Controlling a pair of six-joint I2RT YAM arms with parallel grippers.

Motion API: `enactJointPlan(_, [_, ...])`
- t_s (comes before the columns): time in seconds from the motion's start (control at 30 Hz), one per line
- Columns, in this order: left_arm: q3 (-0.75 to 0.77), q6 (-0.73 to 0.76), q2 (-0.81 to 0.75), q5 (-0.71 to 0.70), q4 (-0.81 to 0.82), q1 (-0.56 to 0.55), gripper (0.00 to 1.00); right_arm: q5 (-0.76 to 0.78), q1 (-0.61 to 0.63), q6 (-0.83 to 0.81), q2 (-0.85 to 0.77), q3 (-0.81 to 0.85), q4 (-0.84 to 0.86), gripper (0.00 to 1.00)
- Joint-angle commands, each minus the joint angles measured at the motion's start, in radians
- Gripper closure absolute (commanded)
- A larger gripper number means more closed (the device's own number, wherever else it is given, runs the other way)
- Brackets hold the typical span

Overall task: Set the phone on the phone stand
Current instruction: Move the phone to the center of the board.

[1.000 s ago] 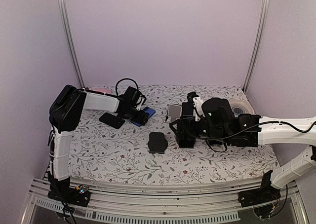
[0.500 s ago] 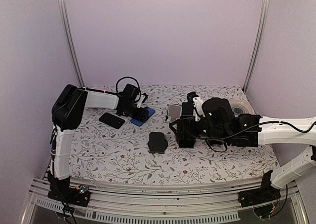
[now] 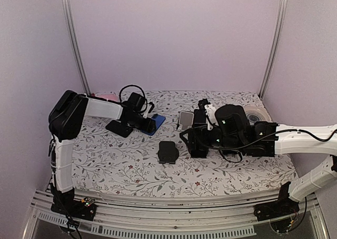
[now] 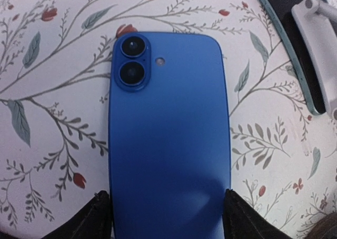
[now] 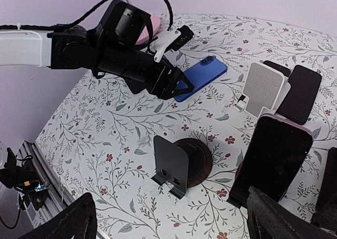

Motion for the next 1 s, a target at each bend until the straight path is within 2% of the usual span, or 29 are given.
enactJointPlan(0.0, [-0.073, -0.025, -0.028, -0.072, -0.09, -0.044, 0.25, -0.015, 0.001, -0.002, 0.016, 0.022, 0.011, 0.01])
enactJointPlan(0.3, [-0.031, 0.013, 0.005, -0.119, -0.133, -0.058, 0.1, -0.016, 0.0, -0.006, 0.014, 0.03, 0.005, 0.01])
enactJointPlan(0.43, [0.01, 0.038, 0.034, -0.137, -0.158, -0.057, 0.06, -0.011, 0.001, -0.007, 0.01, 0.027, 0.003, 0.01])
enactJointPlan(0.97, [0.111, 0.071, 0.14, -0.158, -0.223, -0.049, 0.04, -0.002, 0.0, -0.001, 0.002, 0.01, 0.003, 0.01])
